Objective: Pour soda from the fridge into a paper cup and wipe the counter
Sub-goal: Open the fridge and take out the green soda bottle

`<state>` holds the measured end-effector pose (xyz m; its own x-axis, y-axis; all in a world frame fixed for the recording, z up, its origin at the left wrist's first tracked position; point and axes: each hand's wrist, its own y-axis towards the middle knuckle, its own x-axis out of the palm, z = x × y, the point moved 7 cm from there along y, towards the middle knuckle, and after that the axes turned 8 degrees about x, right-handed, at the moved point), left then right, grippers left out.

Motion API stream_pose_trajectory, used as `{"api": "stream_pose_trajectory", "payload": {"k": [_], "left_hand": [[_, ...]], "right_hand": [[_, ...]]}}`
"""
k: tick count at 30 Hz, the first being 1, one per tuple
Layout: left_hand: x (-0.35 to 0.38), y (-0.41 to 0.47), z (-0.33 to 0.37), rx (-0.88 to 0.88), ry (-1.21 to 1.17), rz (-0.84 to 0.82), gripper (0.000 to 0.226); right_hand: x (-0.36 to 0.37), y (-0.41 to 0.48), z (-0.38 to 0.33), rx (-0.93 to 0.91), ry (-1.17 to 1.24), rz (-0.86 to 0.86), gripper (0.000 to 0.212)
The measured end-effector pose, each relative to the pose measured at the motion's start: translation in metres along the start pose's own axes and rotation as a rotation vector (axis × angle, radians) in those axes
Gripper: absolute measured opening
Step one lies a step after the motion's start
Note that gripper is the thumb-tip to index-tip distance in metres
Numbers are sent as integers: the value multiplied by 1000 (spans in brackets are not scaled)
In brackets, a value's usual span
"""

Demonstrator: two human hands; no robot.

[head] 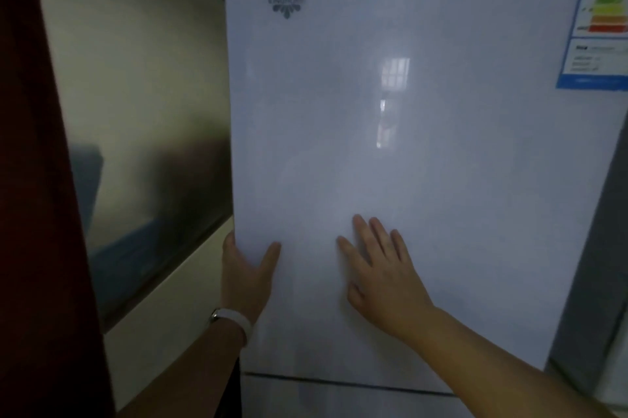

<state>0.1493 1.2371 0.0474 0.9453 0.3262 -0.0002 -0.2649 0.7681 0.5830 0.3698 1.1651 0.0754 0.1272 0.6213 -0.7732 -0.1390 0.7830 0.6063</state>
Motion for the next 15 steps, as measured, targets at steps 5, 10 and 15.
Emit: {"api": "stream_pose_trajectory", "payload": {"k": [5, 10, 15], "left_hand": [[1, 2, -2, 53, 77, 35, 67], [-1, 1, 4, 30, 80, -12, 67], [-10, -2, 2, 12, 55, -13, 75]], "right_hand": [[5, 2, 0, -4, 28, 67, 80], [6, 0, 0, 12, 43, 43, 80], [-3, -5, -3, 22, 47, 35, 78]]}}
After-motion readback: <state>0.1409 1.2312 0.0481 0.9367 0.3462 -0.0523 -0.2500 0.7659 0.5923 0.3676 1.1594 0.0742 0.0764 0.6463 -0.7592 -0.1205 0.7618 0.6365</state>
